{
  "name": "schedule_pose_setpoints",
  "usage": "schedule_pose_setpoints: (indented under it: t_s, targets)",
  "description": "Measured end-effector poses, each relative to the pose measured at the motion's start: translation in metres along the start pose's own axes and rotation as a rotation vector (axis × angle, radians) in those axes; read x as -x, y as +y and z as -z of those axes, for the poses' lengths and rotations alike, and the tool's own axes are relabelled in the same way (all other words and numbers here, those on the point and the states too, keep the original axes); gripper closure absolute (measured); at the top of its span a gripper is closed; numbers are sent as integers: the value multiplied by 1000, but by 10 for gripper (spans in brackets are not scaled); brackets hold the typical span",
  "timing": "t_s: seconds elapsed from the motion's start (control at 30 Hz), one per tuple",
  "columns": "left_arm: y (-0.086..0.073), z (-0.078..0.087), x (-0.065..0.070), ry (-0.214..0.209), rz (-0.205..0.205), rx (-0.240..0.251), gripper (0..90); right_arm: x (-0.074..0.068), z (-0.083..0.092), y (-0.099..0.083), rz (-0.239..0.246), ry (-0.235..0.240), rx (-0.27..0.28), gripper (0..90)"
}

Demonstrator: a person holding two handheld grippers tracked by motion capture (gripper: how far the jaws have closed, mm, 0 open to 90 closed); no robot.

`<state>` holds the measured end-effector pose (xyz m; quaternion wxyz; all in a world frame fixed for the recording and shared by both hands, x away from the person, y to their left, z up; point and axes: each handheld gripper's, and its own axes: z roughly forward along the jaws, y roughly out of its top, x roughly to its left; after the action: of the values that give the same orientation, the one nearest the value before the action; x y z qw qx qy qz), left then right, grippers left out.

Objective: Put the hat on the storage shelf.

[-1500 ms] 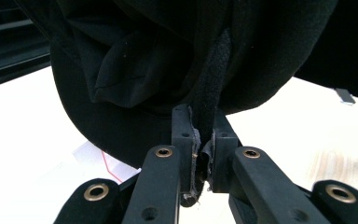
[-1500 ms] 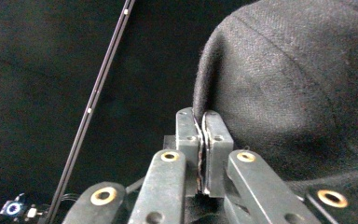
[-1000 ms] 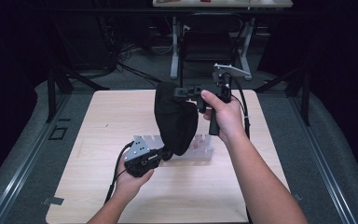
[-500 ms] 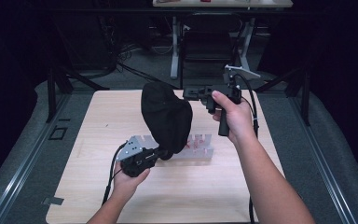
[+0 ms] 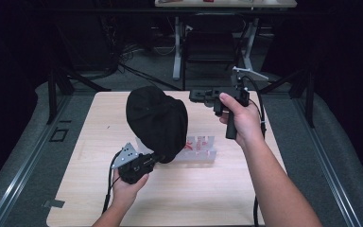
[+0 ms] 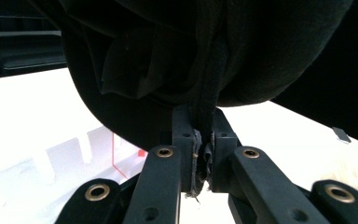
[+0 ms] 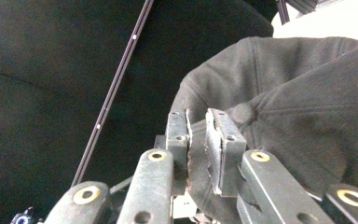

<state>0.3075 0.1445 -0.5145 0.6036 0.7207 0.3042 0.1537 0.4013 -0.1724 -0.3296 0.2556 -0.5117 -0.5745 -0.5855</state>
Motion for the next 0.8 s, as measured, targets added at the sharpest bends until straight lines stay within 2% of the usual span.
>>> schedule_pose_setpoints:
  t_s: [0.1,0.2,0.27,0.4,0.43,0.47,0.5,0.53,0.63,0.67,0.7,0.8]
  targets:
    - [-1,1,2,21,-19,-10,850,0,1,0,-3,5,1,791]
    - [-4,3,0,21,-2,2,850,0,2,0,2,2,-8,791]
    - [-5,5,0,23,-11,-7,850,0,3,0,2,0,-7,791]
    - [-9,4,5,36,-104,-42,850,0,4,1,-4,3,-3,790]
    - [-10,4,7,59,-125,-50,850,0,4,1,-4,4,-2,790]
    - [-12,3,9,41,-162,-64,850,0,4,1,-4,5,-3,789]
    - [-14,2,13,58,-182,-81,850,0,4,0,-5,6,-5,788]
    - [-15,0,14,41,-195,-86,850,0,5,0,-1,5,-9,788]
    - [-16,-2,15,42,-209,-96,850,1,5,1,-3,6,-9,788]
    - [-15,-2,17,56,-248,-97,850,1,6,1,-4,5,-6,788]
    - [-14,-2,17,49,-276,-109,850,1,6,1,-6,5,-2,787]
    - [-11,-3,17,43,-308,-123,850,1,6,1,-3,5,-8,786]
